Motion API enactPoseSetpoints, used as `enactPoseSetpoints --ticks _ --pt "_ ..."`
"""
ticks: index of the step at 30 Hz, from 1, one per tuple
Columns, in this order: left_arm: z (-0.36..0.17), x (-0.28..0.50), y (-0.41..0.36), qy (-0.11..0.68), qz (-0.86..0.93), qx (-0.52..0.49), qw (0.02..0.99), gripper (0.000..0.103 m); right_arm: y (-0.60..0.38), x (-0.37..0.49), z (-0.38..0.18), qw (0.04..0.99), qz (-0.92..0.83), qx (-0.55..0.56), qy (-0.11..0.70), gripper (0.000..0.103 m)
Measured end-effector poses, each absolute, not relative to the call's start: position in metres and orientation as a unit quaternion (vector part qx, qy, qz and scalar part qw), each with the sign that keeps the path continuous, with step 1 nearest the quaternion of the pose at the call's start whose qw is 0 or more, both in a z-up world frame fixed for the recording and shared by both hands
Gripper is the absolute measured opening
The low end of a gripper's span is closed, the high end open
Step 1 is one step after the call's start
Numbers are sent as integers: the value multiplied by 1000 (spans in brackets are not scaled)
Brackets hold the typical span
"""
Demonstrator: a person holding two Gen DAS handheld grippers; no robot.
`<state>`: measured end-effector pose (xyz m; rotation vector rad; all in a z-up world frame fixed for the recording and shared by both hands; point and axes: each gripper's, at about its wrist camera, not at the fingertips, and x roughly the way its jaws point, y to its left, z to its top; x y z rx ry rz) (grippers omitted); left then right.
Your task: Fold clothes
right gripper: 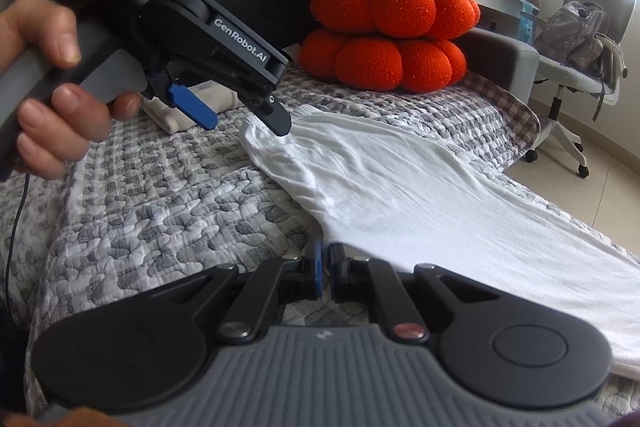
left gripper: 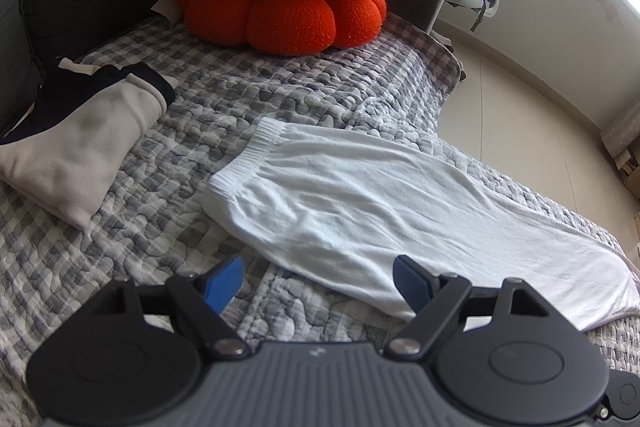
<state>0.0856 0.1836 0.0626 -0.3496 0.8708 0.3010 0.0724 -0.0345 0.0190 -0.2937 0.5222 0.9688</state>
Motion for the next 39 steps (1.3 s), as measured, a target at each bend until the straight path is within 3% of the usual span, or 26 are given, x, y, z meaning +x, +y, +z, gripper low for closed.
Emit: enactPoseSetpoints --ticks 14,17,24,27,31,39 --pt "59 88 182 422 149 -155 881 83 -37 73 11 833 465 -158 255 6" --pt "56 88 185 425 152 -157 878 83 -38 75 9 824 471 -161 271 13" --pt "60 87 181 424 141 -158 880 83 -72 69 34 816 491 -177 249 13" --pt "64 81 169 426 102 -177 881 80 -104 85 52 847 444 -158 245 13" --pt "62 70 134 444 39 -203 872 68 -147 107 56 876 377 -138 266 13" --pt "33 68 62 467 -4 -116 876 67 -160 122 17 853 362 -178 332 13"
